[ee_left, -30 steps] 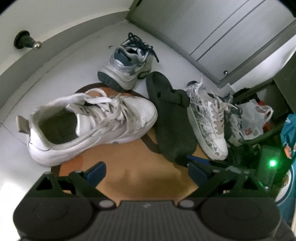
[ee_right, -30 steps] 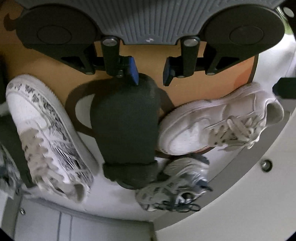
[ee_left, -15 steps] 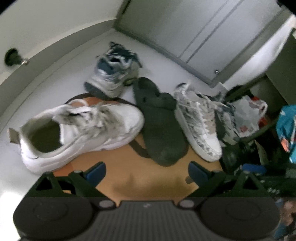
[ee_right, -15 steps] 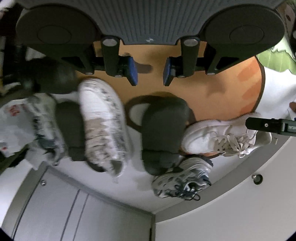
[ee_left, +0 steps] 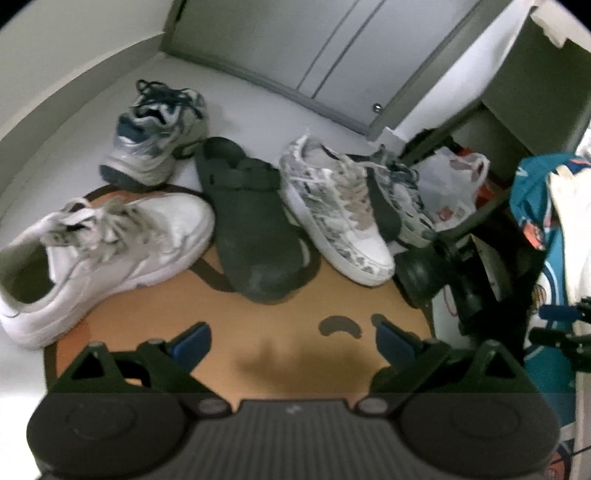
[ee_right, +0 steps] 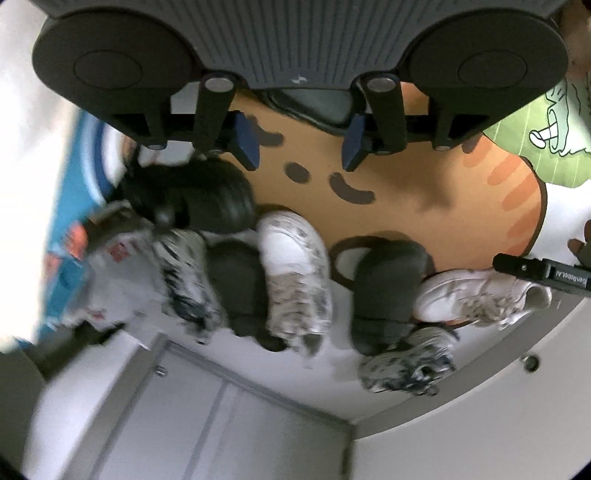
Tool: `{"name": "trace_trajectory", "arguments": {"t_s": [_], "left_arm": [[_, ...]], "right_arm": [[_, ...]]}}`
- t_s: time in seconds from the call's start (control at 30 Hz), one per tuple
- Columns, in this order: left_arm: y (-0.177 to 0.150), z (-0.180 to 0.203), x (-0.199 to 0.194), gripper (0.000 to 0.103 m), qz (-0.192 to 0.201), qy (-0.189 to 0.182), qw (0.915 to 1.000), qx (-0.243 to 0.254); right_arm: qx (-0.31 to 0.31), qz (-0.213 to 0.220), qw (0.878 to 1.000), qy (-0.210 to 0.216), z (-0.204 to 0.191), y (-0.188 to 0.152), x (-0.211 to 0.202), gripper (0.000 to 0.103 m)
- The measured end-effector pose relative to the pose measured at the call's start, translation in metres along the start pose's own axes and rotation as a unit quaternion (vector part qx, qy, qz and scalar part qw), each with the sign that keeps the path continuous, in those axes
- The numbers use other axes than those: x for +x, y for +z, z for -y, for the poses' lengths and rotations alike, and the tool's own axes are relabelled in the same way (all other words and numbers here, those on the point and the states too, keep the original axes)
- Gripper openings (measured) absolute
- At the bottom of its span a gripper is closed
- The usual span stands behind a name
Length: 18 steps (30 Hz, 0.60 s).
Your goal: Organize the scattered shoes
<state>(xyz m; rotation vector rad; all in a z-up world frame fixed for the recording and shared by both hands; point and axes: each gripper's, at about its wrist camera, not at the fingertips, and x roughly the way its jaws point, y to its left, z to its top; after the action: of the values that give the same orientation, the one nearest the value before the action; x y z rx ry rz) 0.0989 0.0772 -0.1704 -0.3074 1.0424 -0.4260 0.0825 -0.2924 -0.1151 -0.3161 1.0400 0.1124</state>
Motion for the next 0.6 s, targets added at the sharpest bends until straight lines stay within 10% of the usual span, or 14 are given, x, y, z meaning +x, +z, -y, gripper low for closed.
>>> {"name": "trace_trajectory", "arguments": {"t_s": [0.17, 0.6], "left_arm": [[-0.005, 0.027, 0.011, 0.097, -0.02, -0.013, 0.9995, 0.02], [-0.034, 0.12, 0.058, 0.096, -0.086, -0.066, 0.9855, 0.131]], "right_arm": [[0.011, 0.021, 1.0, -0.008, 0.012, -0.015, -0.014, 0.084], [-0.084, -0.041, 0.995, 0.035, -0.007, -0.028, -0.015, 0.086]]}}
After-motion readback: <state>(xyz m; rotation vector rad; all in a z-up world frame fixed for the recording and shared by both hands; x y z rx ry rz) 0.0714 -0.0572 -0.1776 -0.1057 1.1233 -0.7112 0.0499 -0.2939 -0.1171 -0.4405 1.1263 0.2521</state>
